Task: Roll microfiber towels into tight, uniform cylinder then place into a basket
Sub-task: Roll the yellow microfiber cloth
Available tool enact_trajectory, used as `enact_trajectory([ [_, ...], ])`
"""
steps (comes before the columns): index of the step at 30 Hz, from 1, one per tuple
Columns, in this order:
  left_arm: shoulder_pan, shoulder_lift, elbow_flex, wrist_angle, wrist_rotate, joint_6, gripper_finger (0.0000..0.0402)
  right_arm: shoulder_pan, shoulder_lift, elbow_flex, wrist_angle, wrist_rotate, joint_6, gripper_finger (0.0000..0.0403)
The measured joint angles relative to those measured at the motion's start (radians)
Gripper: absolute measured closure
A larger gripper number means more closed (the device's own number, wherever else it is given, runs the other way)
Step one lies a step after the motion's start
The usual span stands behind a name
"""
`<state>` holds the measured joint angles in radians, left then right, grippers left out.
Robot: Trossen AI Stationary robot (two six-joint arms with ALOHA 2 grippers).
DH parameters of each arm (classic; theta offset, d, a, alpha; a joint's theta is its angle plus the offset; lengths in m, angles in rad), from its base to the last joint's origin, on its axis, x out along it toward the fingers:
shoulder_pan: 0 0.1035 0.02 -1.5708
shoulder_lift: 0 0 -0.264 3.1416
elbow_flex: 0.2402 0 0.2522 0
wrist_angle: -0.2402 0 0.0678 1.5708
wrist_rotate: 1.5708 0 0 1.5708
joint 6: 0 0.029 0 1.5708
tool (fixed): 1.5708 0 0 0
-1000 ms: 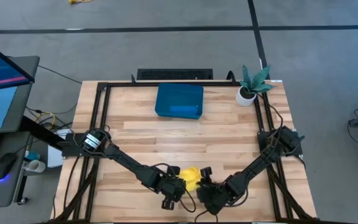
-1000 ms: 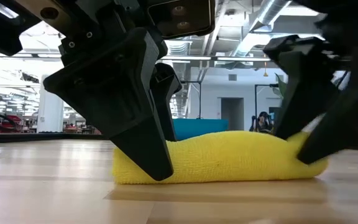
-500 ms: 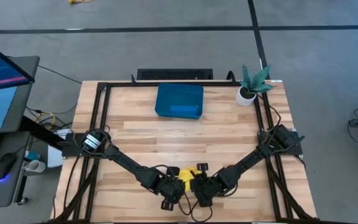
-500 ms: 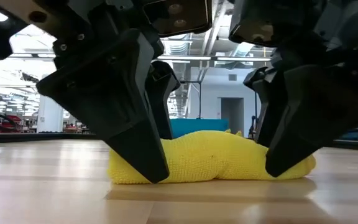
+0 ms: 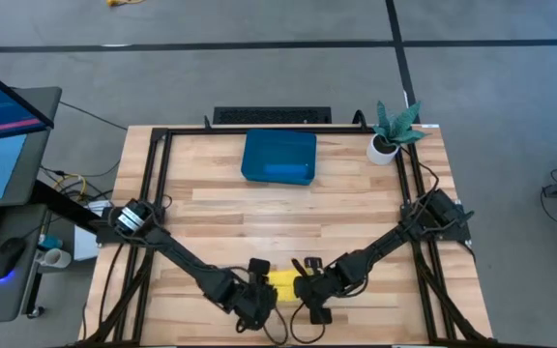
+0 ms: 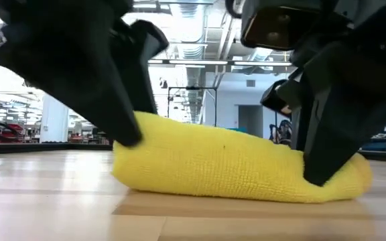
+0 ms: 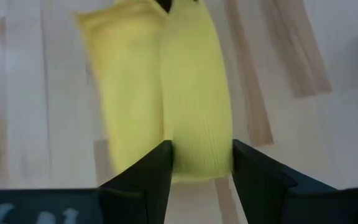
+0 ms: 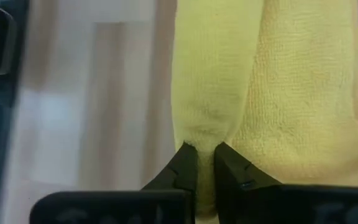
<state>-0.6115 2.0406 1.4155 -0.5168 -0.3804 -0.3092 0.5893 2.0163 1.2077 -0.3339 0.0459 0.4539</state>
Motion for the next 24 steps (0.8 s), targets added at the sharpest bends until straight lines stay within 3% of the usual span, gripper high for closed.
enact_trajectory([
  [8, -0.091, -0.014, 0.000, -0.024, -0.112, -0.008, 0.0251, -0.063, 0.000, -0.002, 0.033, -0.133, 0.124, 0.0358],
  [15, -0.180, -0.012, 0.003, 0.059, -0.395, 0.099, 0.0251, -0.107, 0.001, -0.003, 0.045, -0.205, 0.219, 0.0357],
  [24, -0.108, -0.009, -0.063, 0.169, -0.230, 0.149, 0.0258, -0.129, 0.003, -0.002, 0.089, -0.266, 0.233, 0.0356],
])
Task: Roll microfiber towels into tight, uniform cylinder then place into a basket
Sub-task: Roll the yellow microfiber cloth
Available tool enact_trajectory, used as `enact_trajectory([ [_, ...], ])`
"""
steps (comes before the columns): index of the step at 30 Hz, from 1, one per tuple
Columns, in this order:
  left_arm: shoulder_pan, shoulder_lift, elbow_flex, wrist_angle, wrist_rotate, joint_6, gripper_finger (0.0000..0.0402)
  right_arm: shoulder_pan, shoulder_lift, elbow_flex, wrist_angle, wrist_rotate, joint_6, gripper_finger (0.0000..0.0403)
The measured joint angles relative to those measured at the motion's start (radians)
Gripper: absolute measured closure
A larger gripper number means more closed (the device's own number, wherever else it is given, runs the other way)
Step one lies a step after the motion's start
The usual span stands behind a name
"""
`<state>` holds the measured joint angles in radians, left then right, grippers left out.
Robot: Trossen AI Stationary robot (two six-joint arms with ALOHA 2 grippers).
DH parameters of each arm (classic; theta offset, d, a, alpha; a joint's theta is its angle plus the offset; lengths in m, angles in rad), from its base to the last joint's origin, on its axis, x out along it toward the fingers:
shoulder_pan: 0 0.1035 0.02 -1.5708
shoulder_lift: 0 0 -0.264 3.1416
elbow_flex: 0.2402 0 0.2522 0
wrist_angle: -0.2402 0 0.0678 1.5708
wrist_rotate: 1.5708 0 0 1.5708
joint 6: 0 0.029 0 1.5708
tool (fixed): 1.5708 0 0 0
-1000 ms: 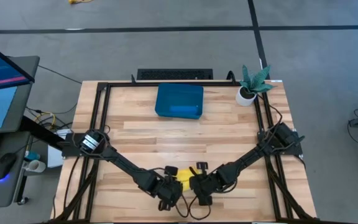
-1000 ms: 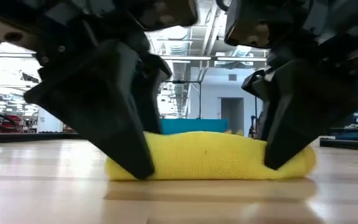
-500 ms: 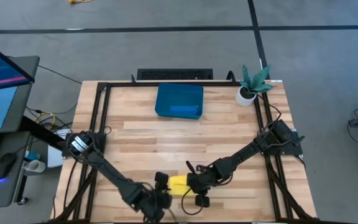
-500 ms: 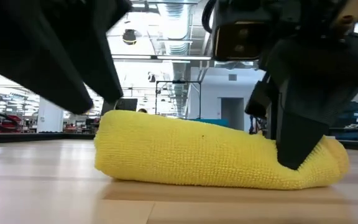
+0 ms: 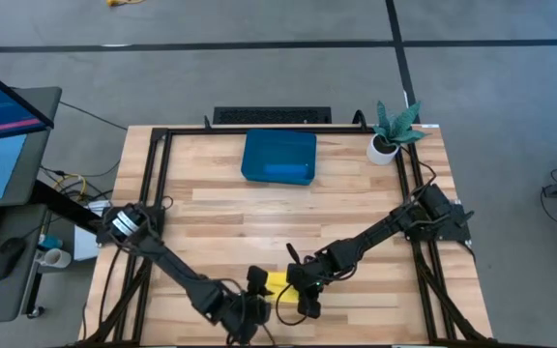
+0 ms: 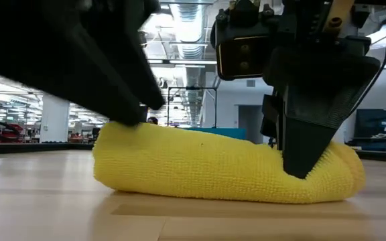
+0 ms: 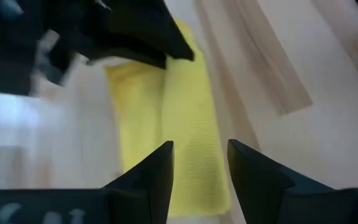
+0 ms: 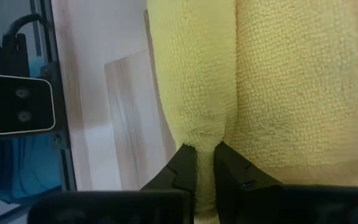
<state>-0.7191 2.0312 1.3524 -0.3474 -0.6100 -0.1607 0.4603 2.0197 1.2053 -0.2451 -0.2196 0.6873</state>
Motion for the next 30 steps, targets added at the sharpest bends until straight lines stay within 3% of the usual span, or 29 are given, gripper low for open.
enact_trajectory([
  [4, 0.038, 0.001, -0.059, 0.090, 0.149, 0.018, 0.0273, 0.000, 0.000, 0.001, -0.001, -0.006, -0.003, 0.0356],
  [10, 0.086, 0.000, -0.098, 0.120, 0.185, -0.007, 0.0287, 0.003, 0.000, 0.001, -0.003, -0.013, -0.005, 0.0356],
  [17, 0.160, -0.003, -0.096, 0.097, 0.340, -0.137, 0.0287, 0.002, 0.001, 0.001, 0.000, -0.037, 0.024, 0.0346],
  [21, 0.187, -0.005, -0.095, 0.087, 0.435, -0.216, 0.0287, 0.001, 0.001, 0.001, 0.003, -0.040, 0.062, 0.0319],
  [30, 0.209, -0.004, -0.094, 0.068, 0.468, -0.271, 0.0287, -0.013, -0.022, 0.001, -0.069, -0.065, 0.041, 0.0242],
])
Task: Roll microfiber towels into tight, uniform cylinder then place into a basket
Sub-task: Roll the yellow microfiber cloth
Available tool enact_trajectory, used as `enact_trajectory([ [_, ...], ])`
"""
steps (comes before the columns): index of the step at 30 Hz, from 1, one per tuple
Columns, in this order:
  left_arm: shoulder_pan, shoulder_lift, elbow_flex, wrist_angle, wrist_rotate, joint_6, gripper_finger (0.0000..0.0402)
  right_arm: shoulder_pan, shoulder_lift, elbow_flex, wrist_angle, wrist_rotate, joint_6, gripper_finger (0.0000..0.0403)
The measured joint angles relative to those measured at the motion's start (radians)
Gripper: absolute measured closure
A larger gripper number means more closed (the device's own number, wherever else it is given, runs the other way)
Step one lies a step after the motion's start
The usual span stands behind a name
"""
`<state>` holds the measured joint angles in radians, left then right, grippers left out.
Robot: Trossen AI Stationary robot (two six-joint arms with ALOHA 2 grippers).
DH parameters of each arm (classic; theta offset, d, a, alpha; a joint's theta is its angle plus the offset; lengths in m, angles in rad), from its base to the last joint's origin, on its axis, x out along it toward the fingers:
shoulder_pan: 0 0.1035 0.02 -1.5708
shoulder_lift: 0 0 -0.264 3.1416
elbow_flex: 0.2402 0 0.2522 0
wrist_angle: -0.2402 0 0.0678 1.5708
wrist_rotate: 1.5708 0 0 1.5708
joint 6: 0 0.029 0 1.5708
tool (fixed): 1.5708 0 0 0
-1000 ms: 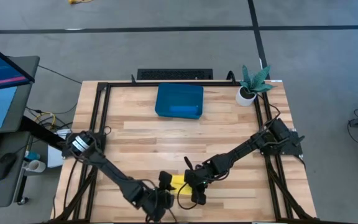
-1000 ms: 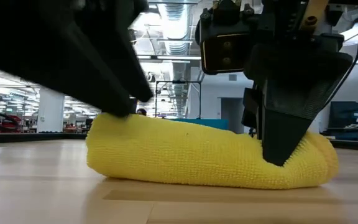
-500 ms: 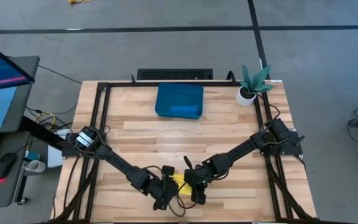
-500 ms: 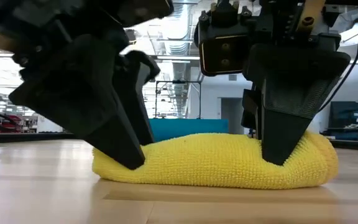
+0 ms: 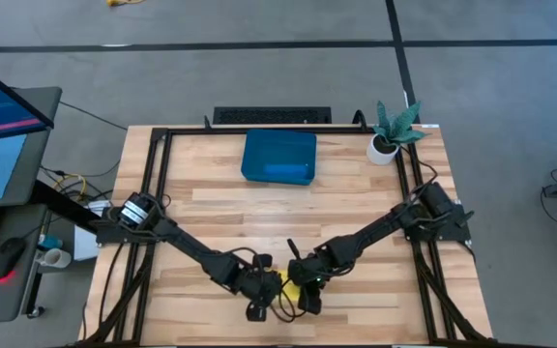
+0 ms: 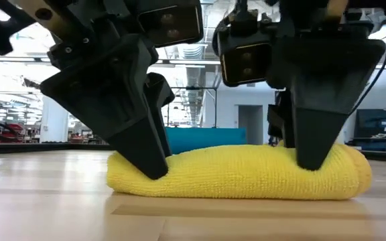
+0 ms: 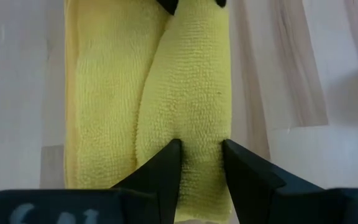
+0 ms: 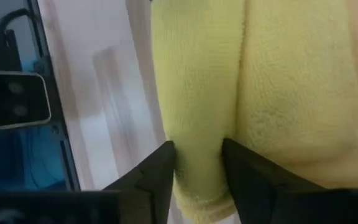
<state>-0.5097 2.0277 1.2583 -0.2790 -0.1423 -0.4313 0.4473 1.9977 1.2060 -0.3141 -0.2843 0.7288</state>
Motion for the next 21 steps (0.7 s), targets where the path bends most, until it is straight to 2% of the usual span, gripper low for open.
enact_trajectory([
  [5, 0.008, 0.000, 0.000, -0.007, 0.006, -0.018, 0.0287, 0.022, -0.081, -0.005, -0.075, 0.049, -0.104, 0.0230],
  [8, 0.010, 0.000, -0.001, -0.008, 0.006, -0.028, 0.0287, 0.059, -0.149, -0.005, -0.153, 0.157, -0.151, 0.0230],
  [11, 0.011, 0.001, -0.002, -0.007, 0.006, -0.039, 0.0287, 0.114, -0.189, -0.005, -0.191, 0.317, -0.178, 0.0232],
  [15, 0.011, 0.001, -0.002, -0.006, 0.006, -0.042, 0.0287, 0.197, -0.195, -0.003, -0.135, 0.471, -0.228, 0.0235],
  [21, 0.011, 0.002, -0.002, -0.006, 0.006, -0.042, 0.0287, 0.268, -0.130, 0.000, 0.040, 0.559, -0.359, 0.0234],
])
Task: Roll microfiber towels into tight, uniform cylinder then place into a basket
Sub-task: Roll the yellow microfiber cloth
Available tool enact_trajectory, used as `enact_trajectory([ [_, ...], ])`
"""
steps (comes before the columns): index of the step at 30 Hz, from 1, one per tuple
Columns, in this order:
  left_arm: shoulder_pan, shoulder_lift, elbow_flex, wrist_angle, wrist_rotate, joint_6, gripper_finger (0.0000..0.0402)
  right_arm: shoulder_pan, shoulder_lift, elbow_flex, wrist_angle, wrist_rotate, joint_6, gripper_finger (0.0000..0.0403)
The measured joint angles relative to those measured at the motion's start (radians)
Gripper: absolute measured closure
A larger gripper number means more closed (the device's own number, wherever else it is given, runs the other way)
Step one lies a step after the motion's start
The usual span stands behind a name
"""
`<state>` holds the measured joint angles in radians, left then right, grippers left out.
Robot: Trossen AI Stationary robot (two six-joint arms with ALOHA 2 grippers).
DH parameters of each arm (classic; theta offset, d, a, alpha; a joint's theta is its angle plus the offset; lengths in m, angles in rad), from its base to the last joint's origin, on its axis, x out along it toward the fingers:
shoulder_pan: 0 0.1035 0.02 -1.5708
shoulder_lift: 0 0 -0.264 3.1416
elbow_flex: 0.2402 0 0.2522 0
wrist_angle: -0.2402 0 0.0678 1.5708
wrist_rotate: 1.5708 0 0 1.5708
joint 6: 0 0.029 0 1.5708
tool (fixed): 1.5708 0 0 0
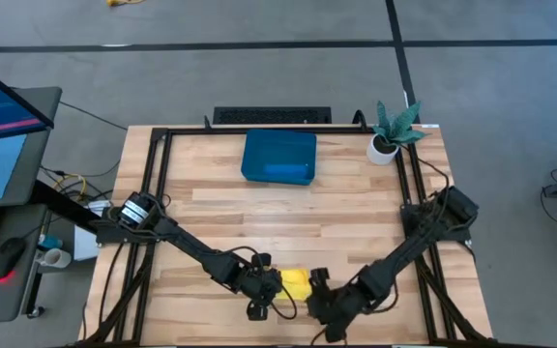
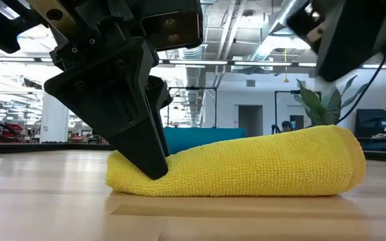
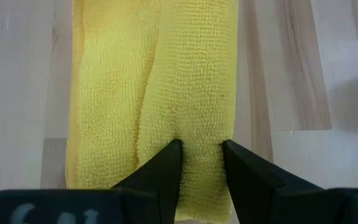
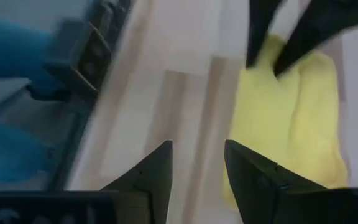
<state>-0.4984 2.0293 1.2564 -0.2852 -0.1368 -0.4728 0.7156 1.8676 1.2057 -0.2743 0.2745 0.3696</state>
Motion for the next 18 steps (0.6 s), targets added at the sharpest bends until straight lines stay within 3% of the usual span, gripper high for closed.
enact_trajectory([
  [9, 0.000, 0.000, -0.002, 0.005, 0.002, -0.011, 0.0287, -0.048, 0.096, 0.000, 0.017, 0.015, 0.027, 0.0247],
  [18, 0.000, 0.000, -0.002, 0.005, 0.002, -0.010, 0.0287, -0.089, 0.102, 0.000, -0.011, 0.011, 0.144, 0.0260],
])
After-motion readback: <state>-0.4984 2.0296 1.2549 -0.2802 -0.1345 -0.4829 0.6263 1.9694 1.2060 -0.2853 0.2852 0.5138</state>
